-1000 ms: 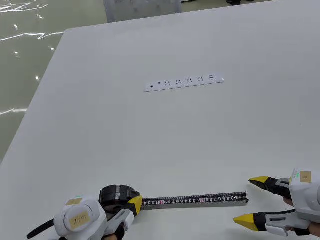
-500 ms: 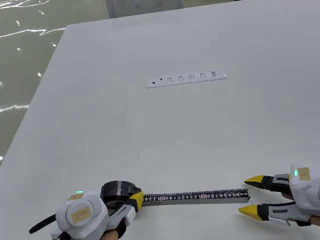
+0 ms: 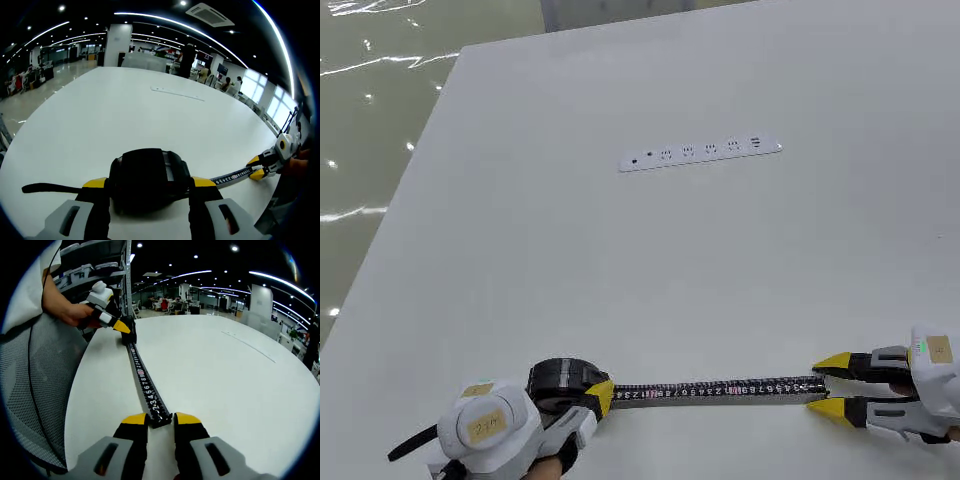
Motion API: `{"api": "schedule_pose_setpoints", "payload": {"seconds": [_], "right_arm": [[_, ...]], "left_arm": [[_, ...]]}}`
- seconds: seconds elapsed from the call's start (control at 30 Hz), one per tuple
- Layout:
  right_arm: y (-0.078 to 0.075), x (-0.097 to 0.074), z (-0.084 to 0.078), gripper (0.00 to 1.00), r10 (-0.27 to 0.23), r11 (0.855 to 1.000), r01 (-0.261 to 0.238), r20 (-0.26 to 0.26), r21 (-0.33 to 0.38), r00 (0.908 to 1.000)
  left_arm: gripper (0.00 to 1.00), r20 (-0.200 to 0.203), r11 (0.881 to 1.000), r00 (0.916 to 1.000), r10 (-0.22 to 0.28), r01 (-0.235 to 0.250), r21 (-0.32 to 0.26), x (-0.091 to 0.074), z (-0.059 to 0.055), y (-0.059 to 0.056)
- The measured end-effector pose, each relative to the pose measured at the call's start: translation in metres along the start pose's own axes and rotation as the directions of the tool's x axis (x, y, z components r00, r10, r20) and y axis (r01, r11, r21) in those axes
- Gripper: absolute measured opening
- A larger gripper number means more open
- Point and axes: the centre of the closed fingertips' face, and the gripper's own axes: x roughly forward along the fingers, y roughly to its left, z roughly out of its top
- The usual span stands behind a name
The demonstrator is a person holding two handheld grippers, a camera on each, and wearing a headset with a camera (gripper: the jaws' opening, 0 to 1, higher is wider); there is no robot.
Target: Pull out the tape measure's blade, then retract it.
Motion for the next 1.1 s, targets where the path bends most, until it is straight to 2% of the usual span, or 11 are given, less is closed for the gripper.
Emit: {"api": "schedule_pose_setpoints", "payload": {"seconds": [0.07, 0.53, 1.1], "right_arm": [[0.0012, 0.0004, 0.0008, 0.15, 0.006, 1.000, -0.006, 0.002, -0.009, 1.0000], [-0.0004, 0.0007, 0.0010, 0.15, 0.004, 1.000, -0.004, 0.002, -0.014, 1.0000], [0.0000, -0.0001, 0.0009, 0.14, 0.017, 1.000, -0.017, -0.004, -0.017, 0.9999]], "left_arm": [[0.61, -0.001, 1.000, 1.0000, 0.001, -0.001, 0.000, 0.0000, 0.0000, -0.0002], [0.61, -0.012, 1.000, 0.9997, 0.022, -0.022, -0.012, 0.0000, -0.0012, 0.0001], [0.59, -0.065, 0.999, 0.9973, 0.033, -0.035, -0.025, 0.0002, -0.0024, 0.0006]]}}
